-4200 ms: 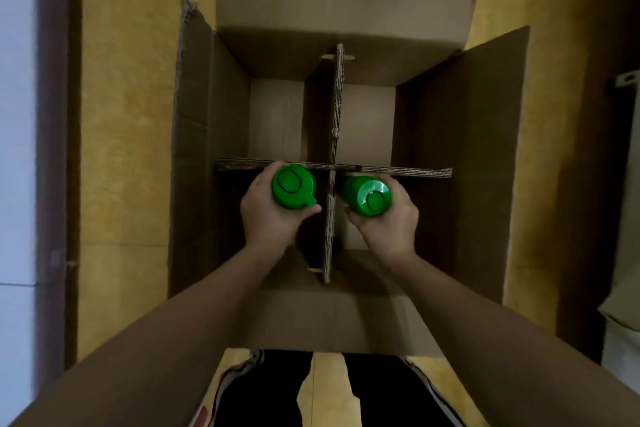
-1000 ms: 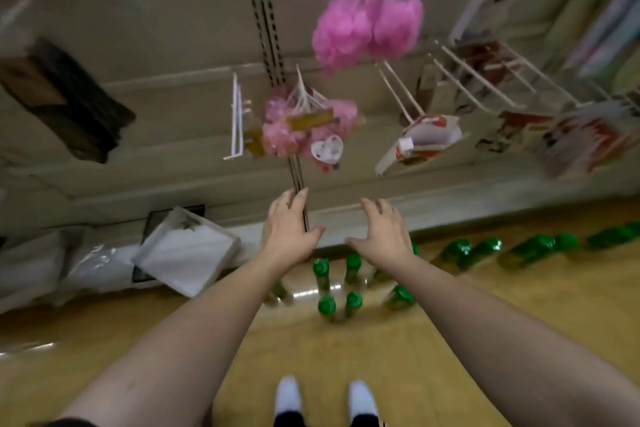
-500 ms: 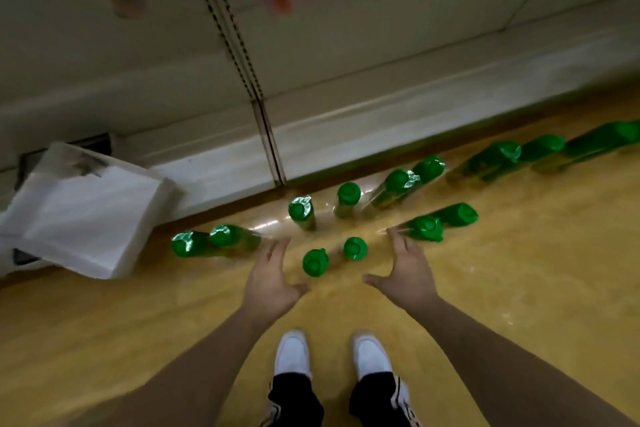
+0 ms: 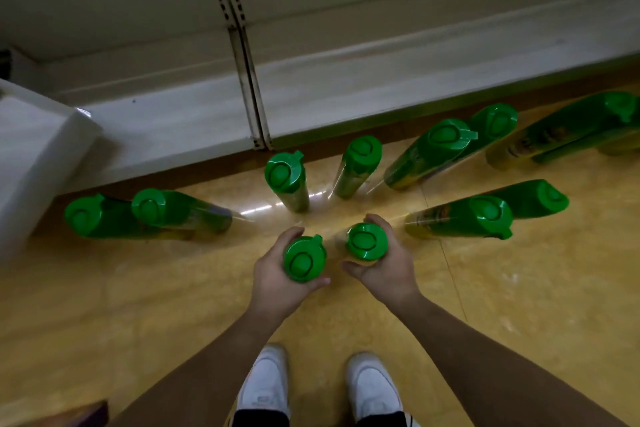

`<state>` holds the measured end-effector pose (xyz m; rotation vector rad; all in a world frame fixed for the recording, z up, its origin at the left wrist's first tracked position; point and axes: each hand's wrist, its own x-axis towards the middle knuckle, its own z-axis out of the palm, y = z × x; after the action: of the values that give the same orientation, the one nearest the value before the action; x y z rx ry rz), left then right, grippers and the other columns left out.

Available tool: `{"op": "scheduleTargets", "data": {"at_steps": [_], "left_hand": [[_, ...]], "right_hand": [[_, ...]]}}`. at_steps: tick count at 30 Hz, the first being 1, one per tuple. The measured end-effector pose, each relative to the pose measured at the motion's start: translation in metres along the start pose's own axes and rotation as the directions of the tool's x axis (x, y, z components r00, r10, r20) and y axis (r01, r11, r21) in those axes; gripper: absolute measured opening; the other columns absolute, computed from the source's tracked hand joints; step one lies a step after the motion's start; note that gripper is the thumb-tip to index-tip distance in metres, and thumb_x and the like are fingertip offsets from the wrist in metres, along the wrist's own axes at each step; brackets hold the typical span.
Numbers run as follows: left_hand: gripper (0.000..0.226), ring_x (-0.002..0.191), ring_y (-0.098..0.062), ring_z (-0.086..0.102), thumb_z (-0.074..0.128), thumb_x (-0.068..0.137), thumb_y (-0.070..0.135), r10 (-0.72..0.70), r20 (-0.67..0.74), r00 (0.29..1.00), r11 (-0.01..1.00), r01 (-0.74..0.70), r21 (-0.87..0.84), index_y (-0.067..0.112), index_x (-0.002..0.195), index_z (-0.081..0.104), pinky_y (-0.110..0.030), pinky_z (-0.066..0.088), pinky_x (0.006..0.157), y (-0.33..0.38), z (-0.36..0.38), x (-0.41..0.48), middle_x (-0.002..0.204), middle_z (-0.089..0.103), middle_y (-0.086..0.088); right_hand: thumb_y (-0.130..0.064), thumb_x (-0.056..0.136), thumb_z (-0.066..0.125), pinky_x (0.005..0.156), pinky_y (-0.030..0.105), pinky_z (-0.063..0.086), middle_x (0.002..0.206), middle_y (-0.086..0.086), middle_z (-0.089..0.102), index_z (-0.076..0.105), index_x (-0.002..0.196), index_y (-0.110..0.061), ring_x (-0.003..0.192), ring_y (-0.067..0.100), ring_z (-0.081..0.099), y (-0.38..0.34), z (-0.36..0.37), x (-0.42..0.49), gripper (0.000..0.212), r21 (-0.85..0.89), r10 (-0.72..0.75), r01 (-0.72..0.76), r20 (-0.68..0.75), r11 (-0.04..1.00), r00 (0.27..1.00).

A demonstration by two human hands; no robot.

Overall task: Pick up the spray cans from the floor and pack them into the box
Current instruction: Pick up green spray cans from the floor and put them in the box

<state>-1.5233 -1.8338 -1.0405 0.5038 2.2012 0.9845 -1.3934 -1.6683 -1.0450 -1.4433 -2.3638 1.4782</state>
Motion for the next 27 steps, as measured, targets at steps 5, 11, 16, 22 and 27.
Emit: {"op": "scheduleTargets", "data": {"at_steps": [5, 11, 16, 22, 27], "left_hand": [[0.079, 0.089, 0.016, 0.061, 0.100, 0.048, 0.023, -0.060, -0.112, 0.992, 0.998, 0.056, -0.035, 0.045, 0.110, 0.057, 0.000, 0.042, 0.071, 0.011, -0.003, -0.005, 0.093, 0.066, 0.028], [0.077, 0.076, 0.005, 0.061, 0.099, 0.047, 0.025, -0.094, -0.167, 0.982, 0.995, 0.097, 0.011, 0.040, 0.111, 0.058, 0.003, 0.038, 0.067, 0.071, -0.053, -0.039, 0.083, 0.062, 0.029], [0.079, 0.088, 0.001, 0.065, 0.097, 0.044, 0.036, -0.133, -0.216, 0.967, 0.989, 0.116, -0.086, 0.031, 0.116, 0.064, -0.016, 0.050, 0.080, 0.159, -0.126, -0.083, 0.093, 0.069, 0.019], [0.064, 0.072, 0.016, 0.059, 0.094, 0.037, 0.049, -0.096, -0.393, 0.915, 0.995, 0.072, -0.075, 0.037, 0.092, 0.066, -0.001, 0.040, 0.062, 0.280, -0.263, -0.163, 0.073, 0.063, 0.030], [0.062, 0.082, 0.006, 0.064, 0.095, 0.042, 0.043, -0.123, -0.593, 0.796, 0.987, 0.038, -0.154, 0.031, 0.096, 0.067, -0.007, 0.048, 0.067, 0.373, -0.392, -0.263, 0.083, 0.069, 0.022]], "right_hand": [[-0.017, 0.059, 0.095, 0.077, 0.007, 0.047, 0.094, -0.017, 0.067, 0.058, 0.109, -0.037, 0.093, 0.011, 0.066, -0.015, -0.008, -0.006, 0.066, 0.015, -0.018, 0.020, -0.090, 1.000, 0.996], [-0.020, 0.058, 0.095, 0.084, 0.033, 0.056, 0.096, -0.006, 0.072, 0.067, 0.116, -0.019, 0.094, 0.017, 0.069, -0.077, -0.056, -0.041, 0.065, -0.012, -0.051, 0.050, -0.088, 0.999, 0.995], [-0.030, 0.058, 0.096, 0.087, 0.040, 0.056, 0.105, 0.002, 0.072, 0.068, 0.117, -0.013, 0.100, 0.019, 0.066, -0.176, -0.110, -0.079, 0.067, -0.016, -0.127, 0.127, -0.003, 0.992, 0.992], [-0.066, 0.052, 0.081, 0.086, 0.041, 0.053, 0.103, -0.005, 0.068, 0.068, 0.114, -0.026, 0.099, 0.018, 0.062, -0.346, -0.175, -0.140, 0.075, 0.035, -0.358, 0.356, 0.074, 0.934, 0.931], [-0.072, 0.051, 0.078, 0.080, 0.037, 0.054, 0.098, -0.007, 0.065, 0.063, 0.105, -0.030, 0.094, 0.015, 0.062, -0.490, -0.210, -0.214, 0.070, 0.167, -0.513, 0.490, 0.136, 0.855, 0.848]]}}
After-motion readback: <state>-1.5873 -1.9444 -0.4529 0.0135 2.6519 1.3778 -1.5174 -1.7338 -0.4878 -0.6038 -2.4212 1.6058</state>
